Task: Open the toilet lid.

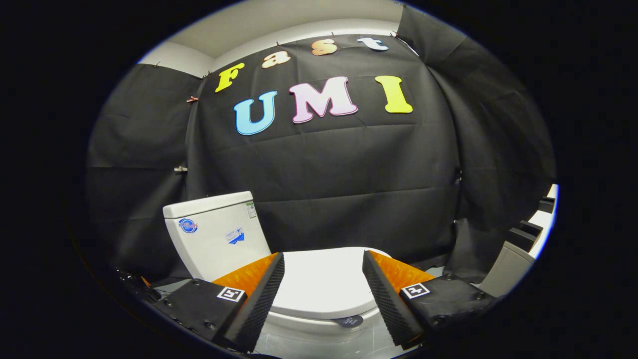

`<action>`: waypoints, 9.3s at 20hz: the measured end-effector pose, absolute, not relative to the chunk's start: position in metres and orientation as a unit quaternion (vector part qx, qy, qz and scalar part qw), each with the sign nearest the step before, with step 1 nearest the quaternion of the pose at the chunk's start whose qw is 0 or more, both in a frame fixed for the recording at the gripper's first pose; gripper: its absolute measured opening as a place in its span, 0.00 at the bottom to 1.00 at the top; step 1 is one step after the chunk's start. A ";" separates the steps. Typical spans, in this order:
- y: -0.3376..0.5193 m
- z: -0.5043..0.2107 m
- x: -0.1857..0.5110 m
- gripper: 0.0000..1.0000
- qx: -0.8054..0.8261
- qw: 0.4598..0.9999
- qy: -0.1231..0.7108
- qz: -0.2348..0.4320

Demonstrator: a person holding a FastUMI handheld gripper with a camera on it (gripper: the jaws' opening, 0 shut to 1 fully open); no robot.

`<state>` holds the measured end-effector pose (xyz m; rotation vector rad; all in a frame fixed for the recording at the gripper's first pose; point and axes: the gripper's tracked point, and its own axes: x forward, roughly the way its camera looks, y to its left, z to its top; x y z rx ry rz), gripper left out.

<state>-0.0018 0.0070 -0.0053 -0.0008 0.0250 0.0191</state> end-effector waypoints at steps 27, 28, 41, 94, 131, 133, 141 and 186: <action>-0.036 -0.076 0.002 0.98 0.018 0.993 0.114 -0.027; -0.040 -0.082 0.001 0.98 0.023 0.992 0.123 -0.031; -0.082 -0.178 -0.012 0.98 0.114 0.953 0.269 -0.082; -0.063 -0.209 0.030 0.05 0.456 0.845 0.267 -0.083; 0.088 -0.021 0.069 0.05 0.208 0.942 0.256 -0.059; 0.100 -0.015 0.070 0.05 0.195 0.945 0.257 -0.058; 0.145 0.002 0.081 0.05 0.144 0.951 0.265 -0.066; 0.325 -0.004 0.123 0.06 -0.063 0.954 0.276 -0.102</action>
